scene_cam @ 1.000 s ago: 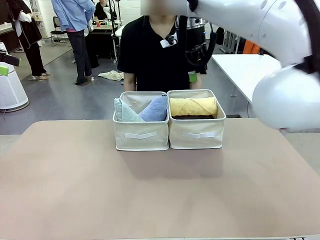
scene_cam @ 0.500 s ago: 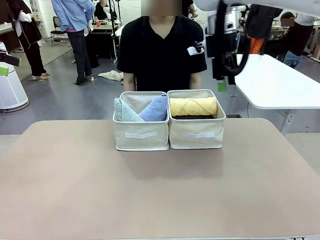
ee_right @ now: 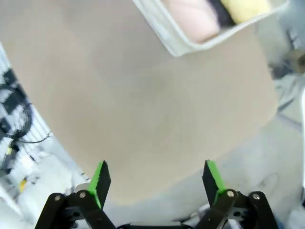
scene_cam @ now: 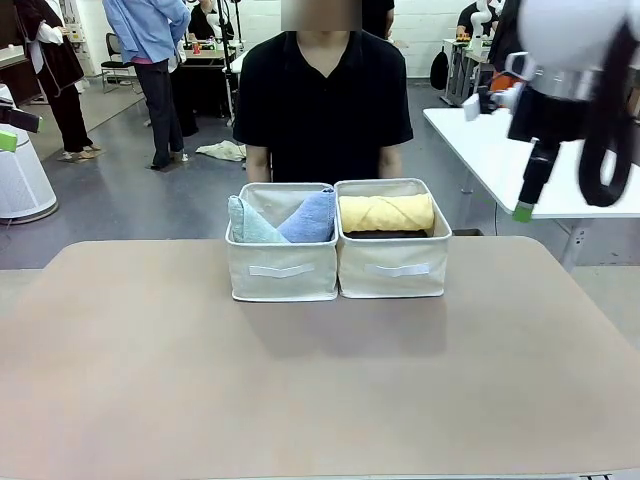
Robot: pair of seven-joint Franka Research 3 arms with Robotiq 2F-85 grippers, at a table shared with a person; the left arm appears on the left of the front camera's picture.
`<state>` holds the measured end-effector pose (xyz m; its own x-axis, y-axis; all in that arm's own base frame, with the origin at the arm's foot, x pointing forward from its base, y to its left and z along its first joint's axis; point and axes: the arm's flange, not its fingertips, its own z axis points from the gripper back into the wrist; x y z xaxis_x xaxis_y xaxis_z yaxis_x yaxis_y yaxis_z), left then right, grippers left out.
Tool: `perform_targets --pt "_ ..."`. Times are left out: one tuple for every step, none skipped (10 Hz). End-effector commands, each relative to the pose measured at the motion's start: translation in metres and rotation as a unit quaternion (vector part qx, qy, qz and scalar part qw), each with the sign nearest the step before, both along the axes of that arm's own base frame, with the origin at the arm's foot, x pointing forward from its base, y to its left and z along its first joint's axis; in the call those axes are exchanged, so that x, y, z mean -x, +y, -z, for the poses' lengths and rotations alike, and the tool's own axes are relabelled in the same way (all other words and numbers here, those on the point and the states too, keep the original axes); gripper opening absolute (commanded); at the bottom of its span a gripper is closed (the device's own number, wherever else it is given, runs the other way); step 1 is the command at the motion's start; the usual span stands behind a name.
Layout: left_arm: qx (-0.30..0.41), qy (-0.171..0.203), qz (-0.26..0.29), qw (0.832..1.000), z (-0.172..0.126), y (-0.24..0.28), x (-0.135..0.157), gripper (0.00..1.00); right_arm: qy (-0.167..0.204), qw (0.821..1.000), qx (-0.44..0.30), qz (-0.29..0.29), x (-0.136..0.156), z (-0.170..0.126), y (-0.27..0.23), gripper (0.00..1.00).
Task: Sort the towels based on their folding style.
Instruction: Pick up another triangle-folded towel from the table and place it in the left Fabric basket.
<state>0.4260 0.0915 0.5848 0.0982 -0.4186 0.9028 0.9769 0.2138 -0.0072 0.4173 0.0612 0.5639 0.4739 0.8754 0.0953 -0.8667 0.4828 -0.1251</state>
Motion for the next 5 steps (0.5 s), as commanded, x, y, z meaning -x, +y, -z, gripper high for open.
perform_targets --pt "0.007 -0.003 0.003 1.000 -0.001 0.001 0.001 1.00 -0.033 0.995 -0.062 -0.068 -0.002 -0.001 -0.005 1.00" --pt "0.007 -0.003 0.003 1.000 -0.001 0.001 0.001 1.00 -0.039 0.994 -0.074 -0.076 -0.011 -0.004 -0.005 1.00" --pt "0.007 -0.003 0.003 1.000 -0.001 0.001 0.001 1.00 -0.039 0.993 -0.079 -0.082 -0.020 -0.004 -0.004 1.00" --pt "0.007 -0.003 0.003 1.000 -0.001 0.001 0.001 1.00 -0.038 0.993 -0.094 -0.064 -0.027 -0.004 0.001 1.00" --pt "0.007 -0.003 0.003 1.000 -0.001 0.001 0.001 1.00 -0.044 0.996 -0.054 -0.063 -0.003 -0.009 -0.008 1.00"
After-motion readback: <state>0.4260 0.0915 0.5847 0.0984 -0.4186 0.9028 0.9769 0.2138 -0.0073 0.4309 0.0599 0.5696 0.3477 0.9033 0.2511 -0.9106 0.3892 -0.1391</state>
